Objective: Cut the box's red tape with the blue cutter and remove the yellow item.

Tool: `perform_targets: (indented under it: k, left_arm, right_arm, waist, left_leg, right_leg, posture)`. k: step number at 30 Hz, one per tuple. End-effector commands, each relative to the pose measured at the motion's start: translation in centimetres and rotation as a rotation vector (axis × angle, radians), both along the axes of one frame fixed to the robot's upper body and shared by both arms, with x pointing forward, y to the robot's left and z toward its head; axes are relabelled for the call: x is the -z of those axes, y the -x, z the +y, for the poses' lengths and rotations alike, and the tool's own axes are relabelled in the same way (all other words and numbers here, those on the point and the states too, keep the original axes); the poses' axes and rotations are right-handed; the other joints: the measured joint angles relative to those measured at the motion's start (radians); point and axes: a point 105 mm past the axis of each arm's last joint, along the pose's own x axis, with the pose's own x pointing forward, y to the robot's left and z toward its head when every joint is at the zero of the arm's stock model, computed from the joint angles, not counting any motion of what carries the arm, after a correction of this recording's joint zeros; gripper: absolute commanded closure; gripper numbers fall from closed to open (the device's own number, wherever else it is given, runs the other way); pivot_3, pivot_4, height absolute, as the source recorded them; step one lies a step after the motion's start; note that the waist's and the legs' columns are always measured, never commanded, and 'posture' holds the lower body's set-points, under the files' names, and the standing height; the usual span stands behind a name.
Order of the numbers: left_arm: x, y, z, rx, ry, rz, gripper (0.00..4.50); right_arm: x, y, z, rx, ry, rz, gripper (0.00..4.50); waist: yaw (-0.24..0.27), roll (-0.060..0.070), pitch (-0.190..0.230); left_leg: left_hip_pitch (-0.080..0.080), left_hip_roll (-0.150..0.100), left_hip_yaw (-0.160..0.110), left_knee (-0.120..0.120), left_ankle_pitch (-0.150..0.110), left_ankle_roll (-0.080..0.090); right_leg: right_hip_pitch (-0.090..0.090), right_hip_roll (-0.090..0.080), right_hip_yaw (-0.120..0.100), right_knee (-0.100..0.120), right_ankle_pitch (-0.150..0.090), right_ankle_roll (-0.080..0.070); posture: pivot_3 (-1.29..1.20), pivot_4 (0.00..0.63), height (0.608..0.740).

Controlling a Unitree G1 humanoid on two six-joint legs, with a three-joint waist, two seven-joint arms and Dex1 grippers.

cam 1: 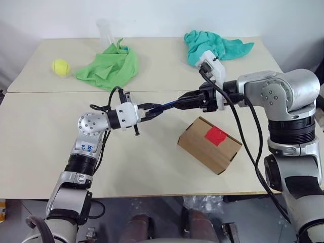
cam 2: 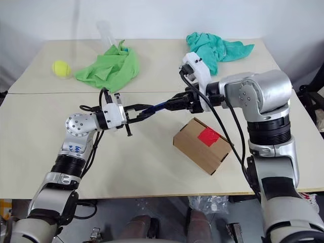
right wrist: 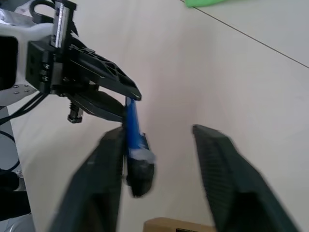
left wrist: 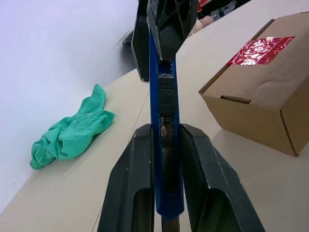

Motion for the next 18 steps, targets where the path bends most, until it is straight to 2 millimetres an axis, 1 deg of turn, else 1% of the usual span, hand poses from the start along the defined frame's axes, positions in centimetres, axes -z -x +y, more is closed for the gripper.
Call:
perform_targets:
  k: [1,3,6,8,10,11,12,14,16,18]
  left_arm:
    - [-0.5,0.4,-0.1,0.018,0.020,-0.025,3.98]
    - [-0.5,0.4,-0.2,0.017,0.019,-0.025,3.98]
    - [-0.5,0.2,-0.2,0.011,0.021,-0.026,3.98]
    - [-0.5,-0.4,-0.1,-0.027,0.030,-0.012,3.98]
    - [-0.5,-1.7,0.6,-0.109,0.059,0.061,3.33]
    - [-0.4,-2.3,0.8,-0.143,0.066,0.116,3.09]
    - [-0.2,-2.6,1.0,-0.162,0.069,0.152,2.74]
    - [-0.9,-2.7,1.8,-0.181,0.074,0.139,2.13]
    - [-1.9,-3.5,4.0,-0.247,0.082,0.141,1.48]
    - [-2.5,-3.9,5.3,-0.280,0.085,0.150,0.86]
  right_arm:
    - [-1.5,0.2,0.1,-0.010,-0.007,-0.058,3.76]
    - [-1.5,0.2,0.1,-0.013,-0.005,-0.059,4.34]
    - [-1.4,0.3,0.1,-0.020,0.002,-0.057,4.35]
    - [-1.4,0.6,0.1,-0.029,0.006,-0.061,4.35]
    - [-1.6,0.8,0.0,-0.028,0.008,-0.071,4.35]
    - [-1.7,0.8,-0.1,-0.024,0.010,-0.078,4.35]
    - [-1.7,0.8,-0.2,-0.021,0.011,-0.082,4.35]
    - [-2.2,0.6,-1.0,0.012,0.011,-0.104,4.35]
    - [-3.0,0.5,-2.4,0.067,-0.001,-0.134,4.35]
    - [-3.5,0.5,-3.2,0.100,-0.014,-0.148,4.35]
  waist:
    - [0.000,0.000,0.000]
    - [0.000,0.000,0.000]
    - [0.000,0.000,0.000]
    - [0.001,0.000,0.000]
    - [0.002,0.000,0.000]
    - [0.002,0.000,0.000]
    - [0.001,0.000,0.000]
    - [0.000,0.000,0.000]
    - [0.000,0.000,0.000]
    - [0.000,0.000,0.000]
  left_leg:
    - [0.000,0.000,0.000,0.000,0.000,0.000]
    - [0.000,0.000,0.000,0.000,0.000,0.000]
    - [0.000,0.000,0.000,0.000,0.000,0.000]
    - [0.000,0.000,0.000,0.000,0.000,0.000]
    - [0.000,0.000,0.000,0.000,0.000,0.000]
    - [0.000,0.000,0.000,0.000,0.000,0.000]
    - [0.000,0.000,0.000,0.000,0.000,0.000]
    - [0.000,0.000,0.000,0.000,0.000,0.000]
    - [-0.001,0.000,0.000,0.000,0.000,0.000]
    - [-0.002,0.001,0.000,0.000,0.000,0.000]
  right_leg:
    - [0.000,0.000,0.000,0.000,0.000,0.000]
    - [0.000,0.000,0.000,0.000,0.000,0.000]
    - [0.000,0.000,0.000,0.000,0.000,0.000]
    - [0.000,0.000,0.000,0.000,0.000,0.000]
    - [0.000,0.000,0.000,0.000,0.000,0.000]
    - [0.000,0.000,0.000,0.000,0.000,0.000]
    - [0.000,0.000,0.000,0.000,0.000,0.000]
    - [0.000,0.000,0.000,0.000,0.000,0.000]
    - [0.000,0.000,0.000,0.000,0.000,0.000]
    - [-0.001,0.001,-0.001,-0.001,0.000,0.000]
  posture:
    - [0.00,0.150,0.740]
    - [0.00,0.150,0.740]
    - [0.00,0.150,0.740]
    - [0.00,0.150,0.740]
    - [0.00,0.150,0.740]
    - [0.00,0.150,0.740]
    - [0.00,0.150,0.740]
    - [0.00,0.150,0.740]
    - [0.00,0.150,0.740]
    - [0.00,0.150,0.740]
